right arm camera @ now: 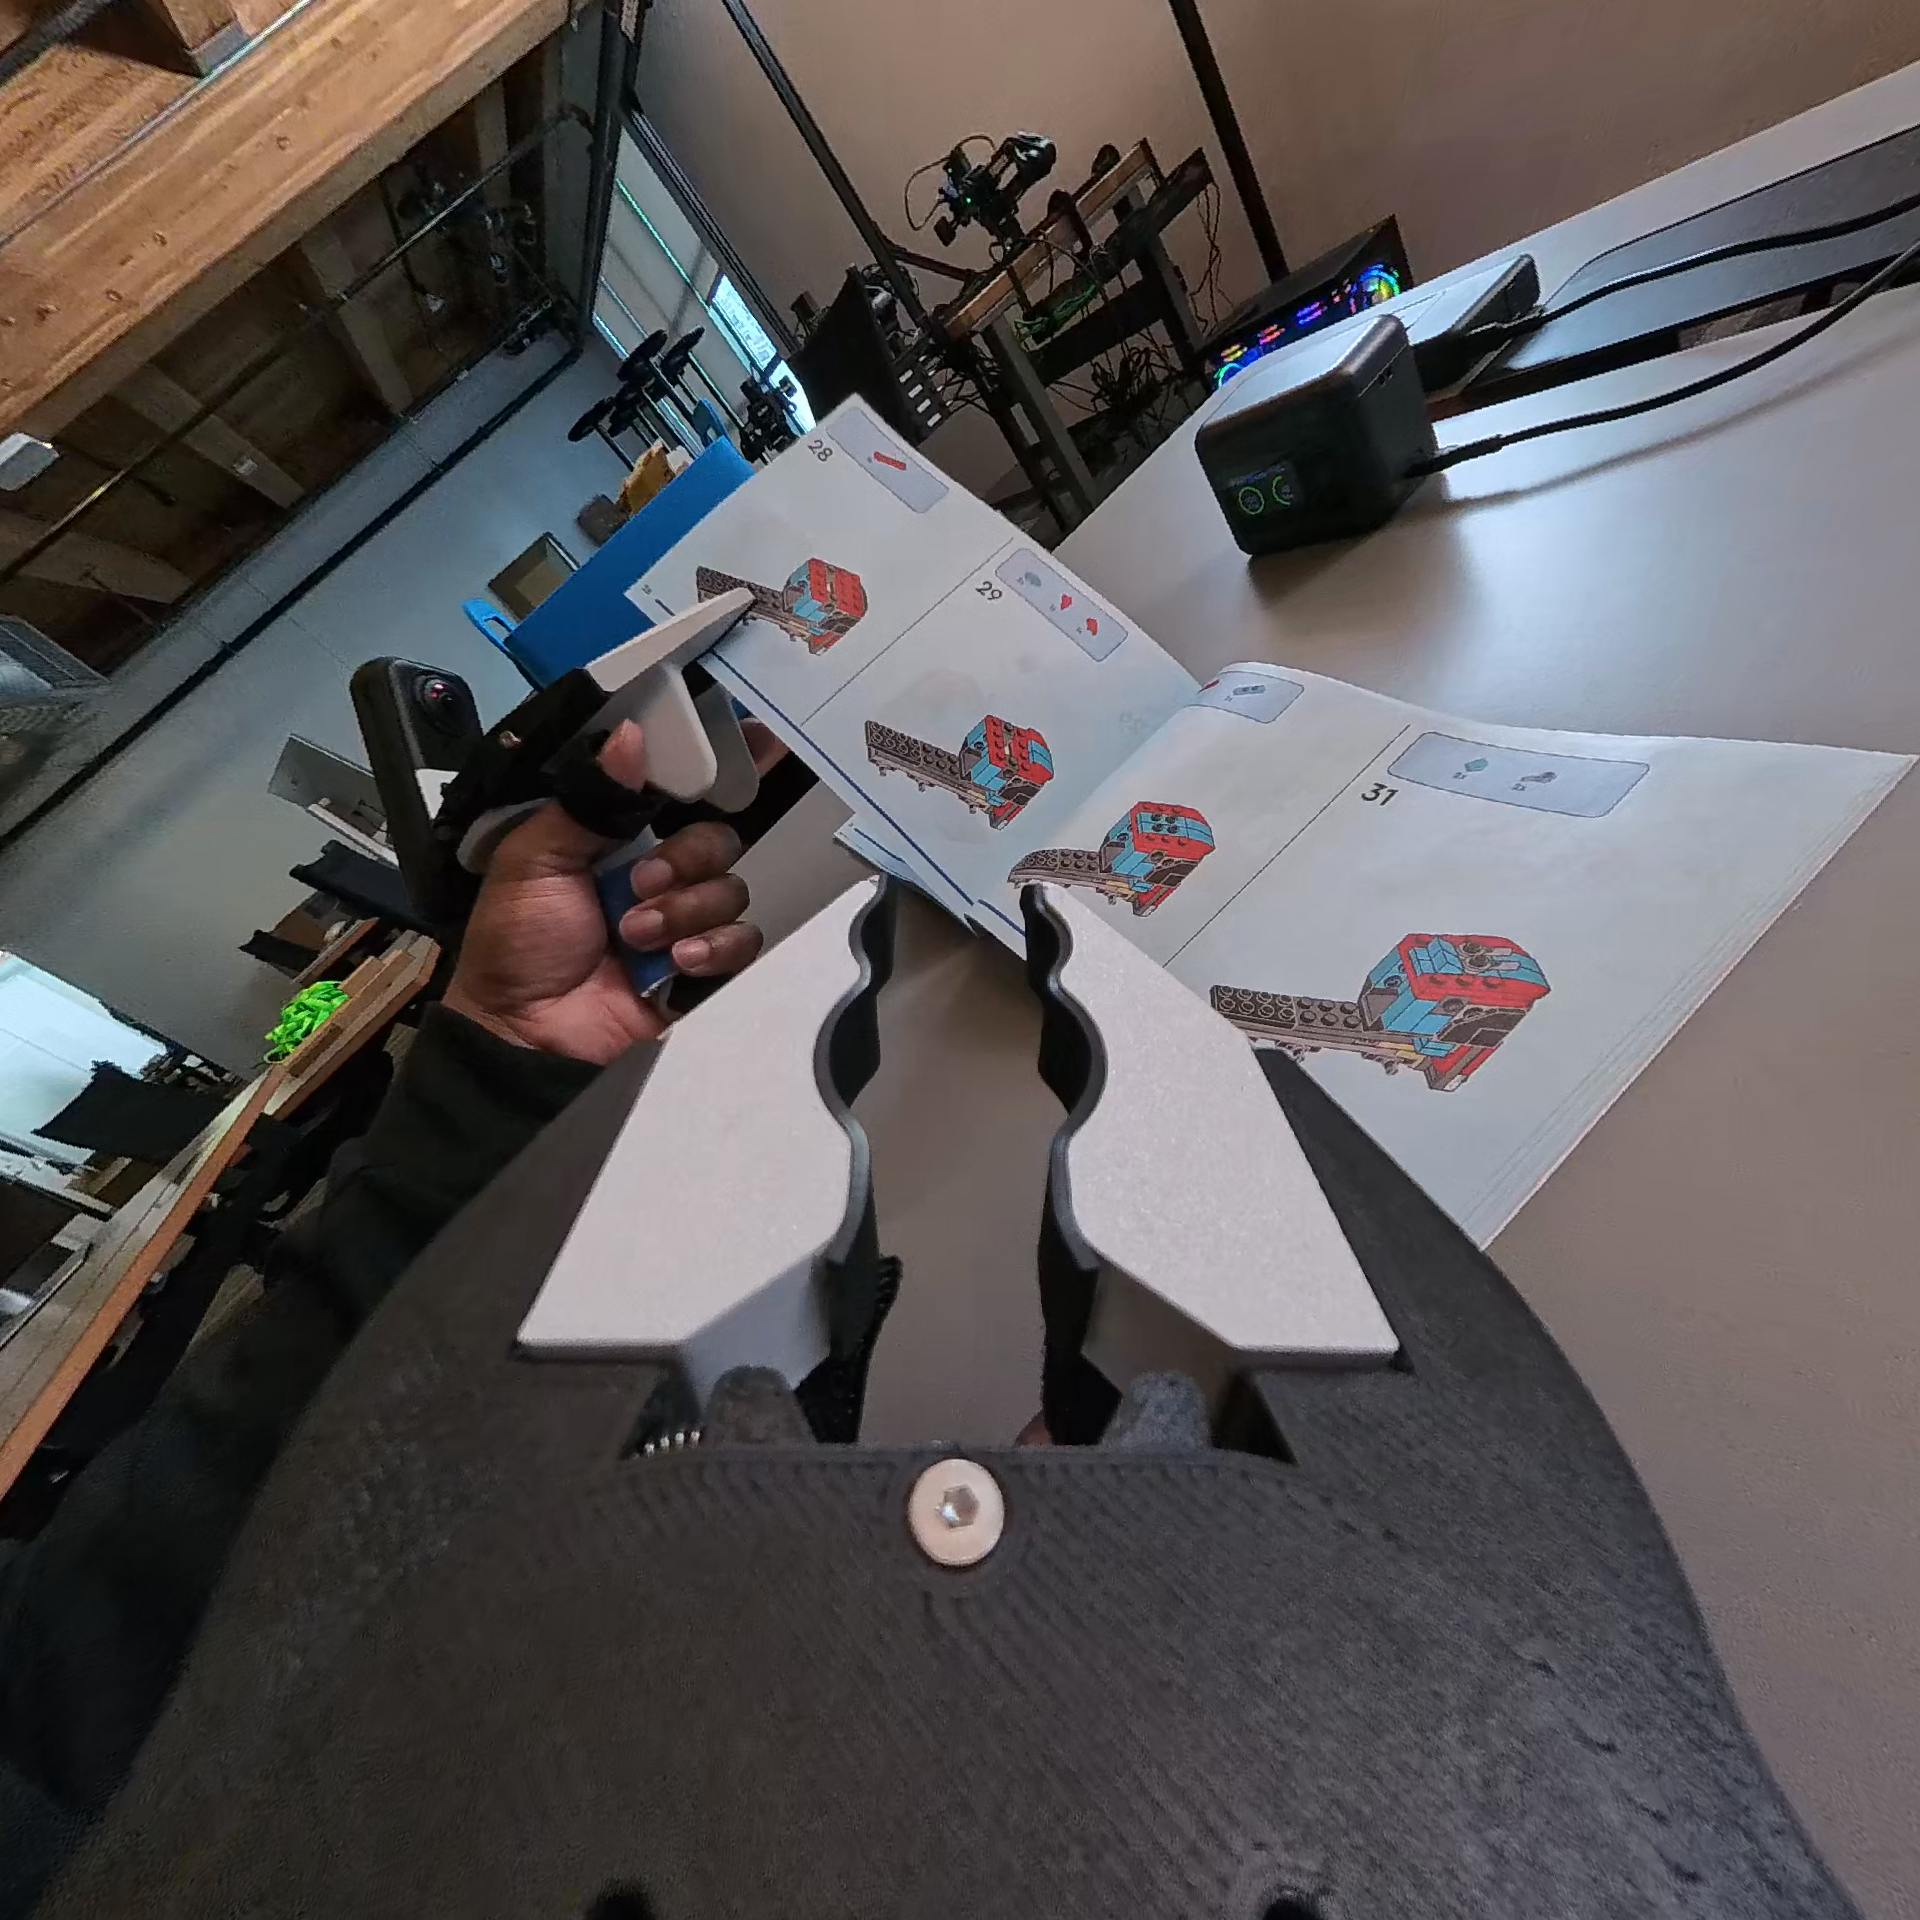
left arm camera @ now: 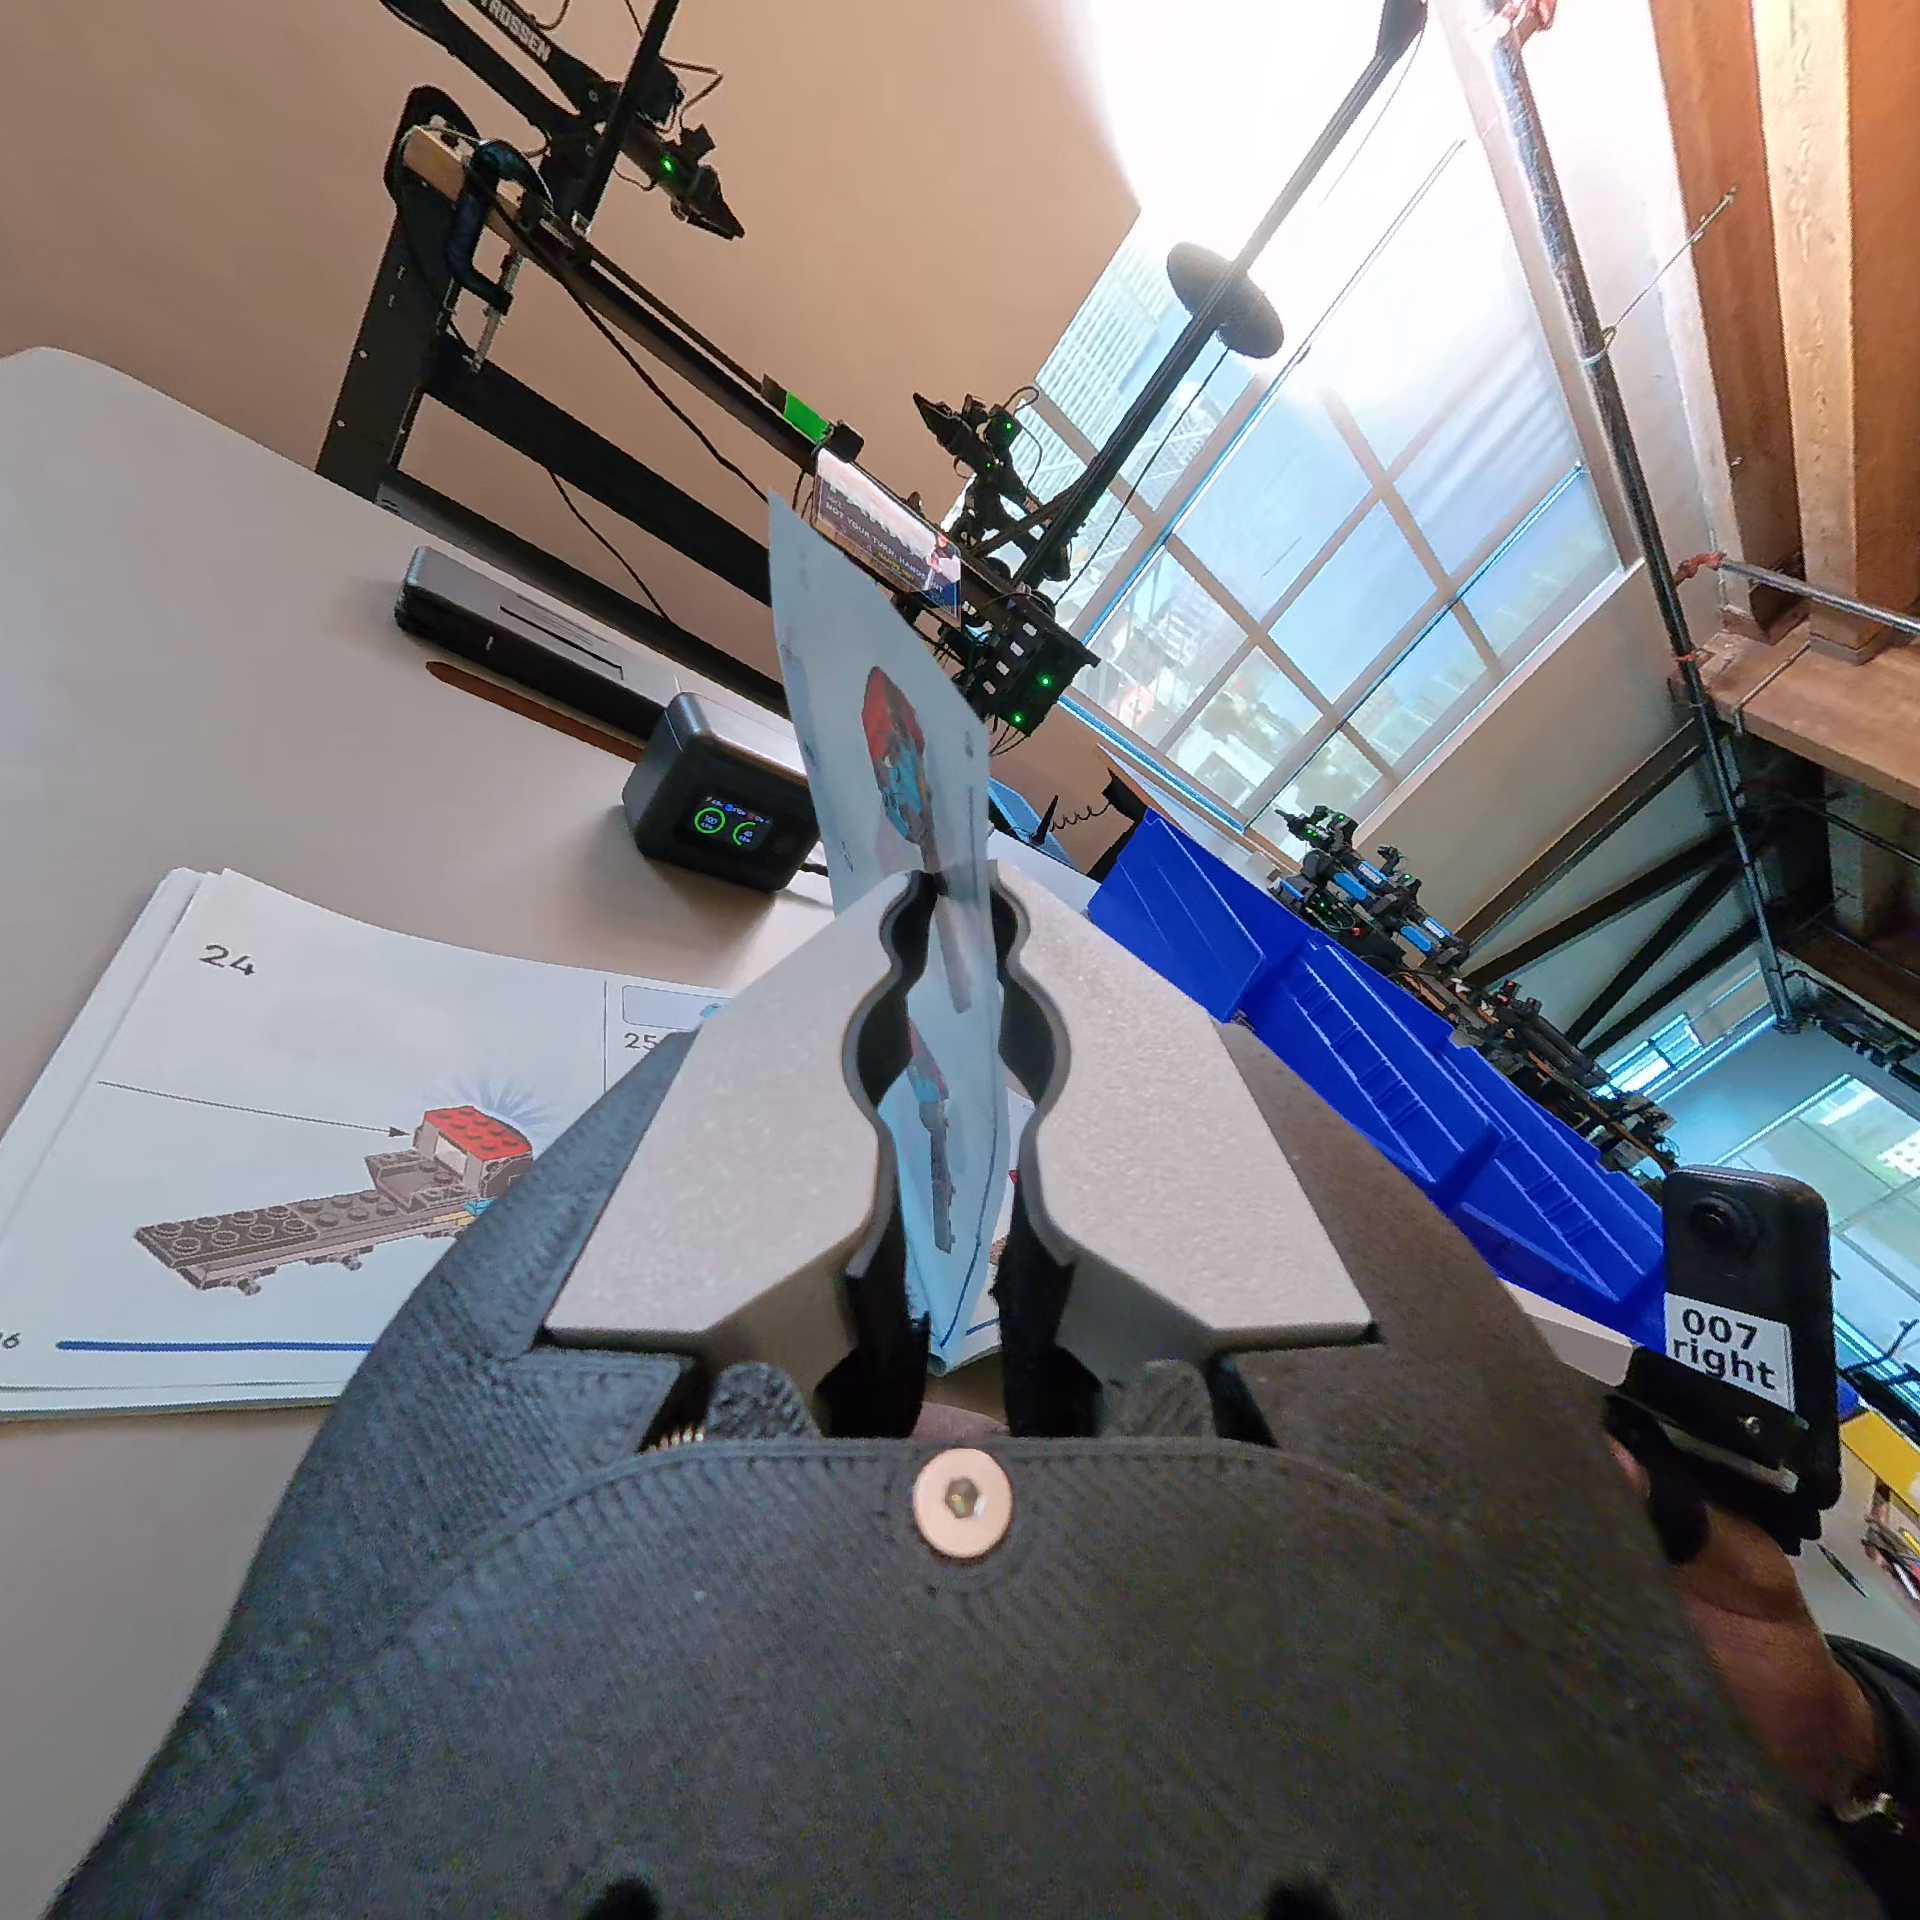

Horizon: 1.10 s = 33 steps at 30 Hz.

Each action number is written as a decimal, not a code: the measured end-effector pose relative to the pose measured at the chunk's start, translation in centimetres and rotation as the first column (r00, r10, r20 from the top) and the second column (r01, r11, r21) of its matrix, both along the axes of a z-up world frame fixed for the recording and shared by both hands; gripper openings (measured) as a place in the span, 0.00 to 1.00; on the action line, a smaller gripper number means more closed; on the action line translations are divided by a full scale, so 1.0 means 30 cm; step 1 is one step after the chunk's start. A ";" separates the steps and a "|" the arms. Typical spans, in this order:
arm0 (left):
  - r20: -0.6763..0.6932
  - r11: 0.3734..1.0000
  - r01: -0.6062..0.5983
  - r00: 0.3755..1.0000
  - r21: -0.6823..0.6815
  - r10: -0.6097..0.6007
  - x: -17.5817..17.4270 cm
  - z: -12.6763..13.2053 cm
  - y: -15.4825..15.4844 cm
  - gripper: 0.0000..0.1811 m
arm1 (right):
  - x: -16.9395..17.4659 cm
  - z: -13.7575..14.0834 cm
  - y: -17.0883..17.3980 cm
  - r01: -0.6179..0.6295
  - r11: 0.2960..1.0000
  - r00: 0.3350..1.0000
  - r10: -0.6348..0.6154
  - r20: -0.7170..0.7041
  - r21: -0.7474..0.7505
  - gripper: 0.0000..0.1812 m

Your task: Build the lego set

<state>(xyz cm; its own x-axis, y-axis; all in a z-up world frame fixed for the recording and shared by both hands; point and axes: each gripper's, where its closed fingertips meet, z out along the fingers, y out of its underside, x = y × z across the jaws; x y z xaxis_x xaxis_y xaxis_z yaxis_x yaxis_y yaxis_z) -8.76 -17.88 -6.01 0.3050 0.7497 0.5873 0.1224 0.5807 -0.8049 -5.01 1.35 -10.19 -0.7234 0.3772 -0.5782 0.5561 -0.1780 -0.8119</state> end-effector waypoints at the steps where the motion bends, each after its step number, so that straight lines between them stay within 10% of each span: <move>1: 0.001 1.000 0.000 1.000 -0.002 0.000 0.000 -0.001 0.000 0.06 | 0.000 0.001 0.000 0.000 1.000 1.000 0.000 -0.001 -0.001 0.13; 17: 0.025 0.999 -0.037 0.999 -0.033 0.038 0.001 -0.019 -0.028 0.07 | 0.002 -0.002 -0.003 -0.005 1.000 1.000 0.005 0.003 0.001 0.13; 33: 0.152 0.920 -0.291 0.929 -0.261 0.337 0.098 -0.145 -0.296 0.38 | 0.006 0.003 -0.002 -0.014 1.000 1.000 0.014 0.006 -0.015 0.13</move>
